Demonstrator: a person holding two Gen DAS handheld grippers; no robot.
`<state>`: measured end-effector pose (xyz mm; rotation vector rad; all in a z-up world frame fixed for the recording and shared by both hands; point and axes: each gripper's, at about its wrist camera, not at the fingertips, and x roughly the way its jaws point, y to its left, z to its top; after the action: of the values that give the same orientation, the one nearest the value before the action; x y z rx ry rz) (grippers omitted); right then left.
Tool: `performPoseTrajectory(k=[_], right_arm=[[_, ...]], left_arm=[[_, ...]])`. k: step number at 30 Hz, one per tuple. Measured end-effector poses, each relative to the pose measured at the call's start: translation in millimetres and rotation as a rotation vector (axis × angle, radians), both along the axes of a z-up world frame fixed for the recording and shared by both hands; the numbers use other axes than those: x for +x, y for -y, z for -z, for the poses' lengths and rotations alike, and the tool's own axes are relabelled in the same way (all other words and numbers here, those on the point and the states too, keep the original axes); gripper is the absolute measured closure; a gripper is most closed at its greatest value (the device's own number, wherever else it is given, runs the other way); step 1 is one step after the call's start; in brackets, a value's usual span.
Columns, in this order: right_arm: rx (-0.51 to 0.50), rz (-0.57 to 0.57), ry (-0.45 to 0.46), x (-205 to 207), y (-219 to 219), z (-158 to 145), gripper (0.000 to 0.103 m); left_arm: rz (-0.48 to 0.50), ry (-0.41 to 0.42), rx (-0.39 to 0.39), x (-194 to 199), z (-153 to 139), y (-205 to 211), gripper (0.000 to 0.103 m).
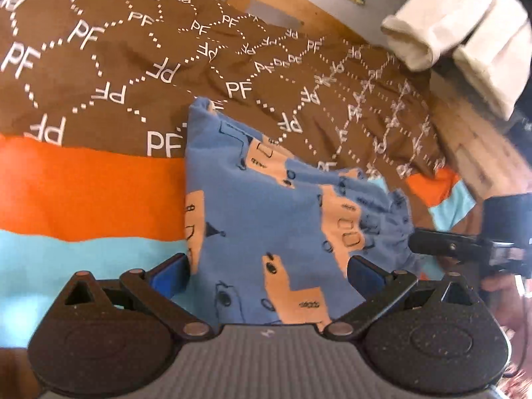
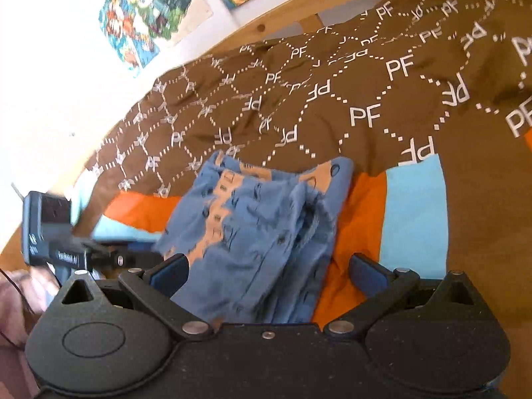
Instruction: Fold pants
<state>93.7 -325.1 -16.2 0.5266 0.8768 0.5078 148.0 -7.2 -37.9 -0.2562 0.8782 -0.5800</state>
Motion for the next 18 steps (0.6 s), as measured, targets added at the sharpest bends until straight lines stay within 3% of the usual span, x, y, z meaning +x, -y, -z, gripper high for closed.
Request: performPoseTrajectory(k=[4,9,18], right_arm=[[0.113,0.013,-0.015,13,13,8,0.000],[0.169,-0.036,-0.033,24,14,10,0.000],[0.297,-0.038,-0.054,25,21,14,0.001]], left_arm=[[-0.007,-0.018,-0.091,6,5,-8,0.000],[-0.022,-0.060,-0.206,17,7,-16,0.000],[-0.014,-0.133,-0.290,27,11,-27,0.002]])
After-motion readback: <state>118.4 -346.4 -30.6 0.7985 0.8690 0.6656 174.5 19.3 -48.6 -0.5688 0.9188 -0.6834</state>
